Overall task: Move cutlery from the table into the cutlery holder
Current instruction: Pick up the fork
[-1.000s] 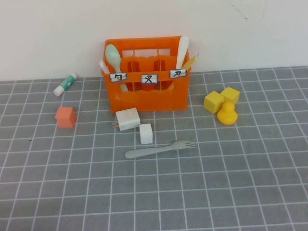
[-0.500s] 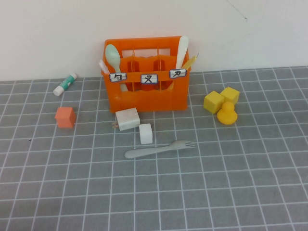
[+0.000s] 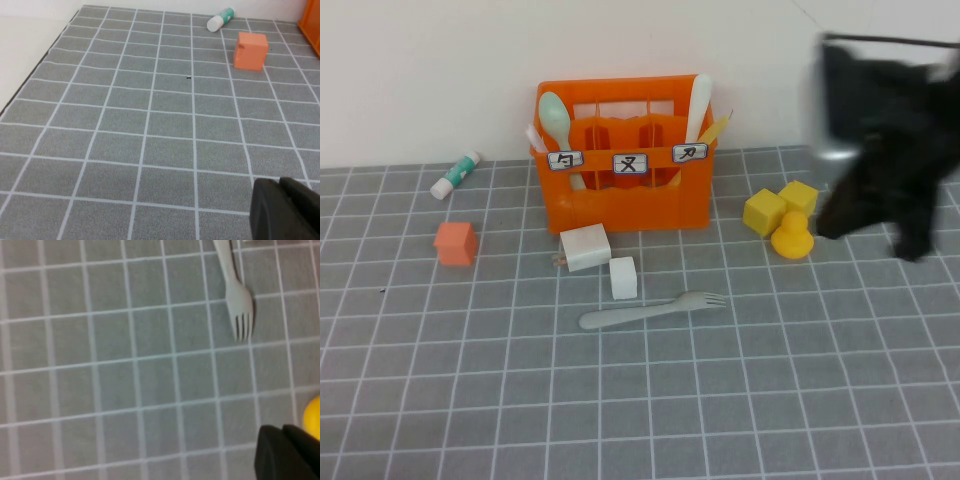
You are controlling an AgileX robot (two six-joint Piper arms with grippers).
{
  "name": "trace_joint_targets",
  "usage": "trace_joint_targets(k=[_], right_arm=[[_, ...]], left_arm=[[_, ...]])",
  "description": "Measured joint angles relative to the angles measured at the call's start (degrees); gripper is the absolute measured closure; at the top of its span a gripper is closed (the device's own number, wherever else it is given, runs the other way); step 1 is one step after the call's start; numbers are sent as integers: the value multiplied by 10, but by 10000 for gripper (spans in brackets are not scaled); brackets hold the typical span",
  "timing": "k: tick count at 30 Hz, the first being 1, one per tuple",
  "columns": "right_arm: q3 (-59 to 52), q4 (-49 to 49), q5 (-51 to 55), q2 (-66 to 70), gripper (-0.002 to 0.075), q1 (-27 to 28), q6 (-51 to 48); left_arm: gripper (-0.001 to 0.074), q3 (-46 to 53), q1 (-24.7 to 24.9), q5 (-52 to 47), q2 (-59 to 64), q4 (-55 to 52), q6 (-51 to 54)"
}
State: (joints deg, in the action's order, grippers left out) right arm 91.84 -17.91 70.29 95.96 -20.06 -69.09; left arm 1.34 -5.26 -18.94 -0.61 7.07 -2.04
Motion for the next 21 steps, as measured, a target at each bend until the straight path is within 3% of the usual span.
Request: trace_joint_targets(k=[9, 18, 21], right_arm=[[132, 41, 0, 138, 729, -94, 3], [166, 41, 1, 221, 722, -131, 32], [166, 41, 1, 242, 673, -137, 48]], left_arm=[[736, 0, 0, 0, 0, 0, 0], [736, 0, 0, 0, 0, 0, 0], [736, 0, 0, 0, 0, 0, 0]])
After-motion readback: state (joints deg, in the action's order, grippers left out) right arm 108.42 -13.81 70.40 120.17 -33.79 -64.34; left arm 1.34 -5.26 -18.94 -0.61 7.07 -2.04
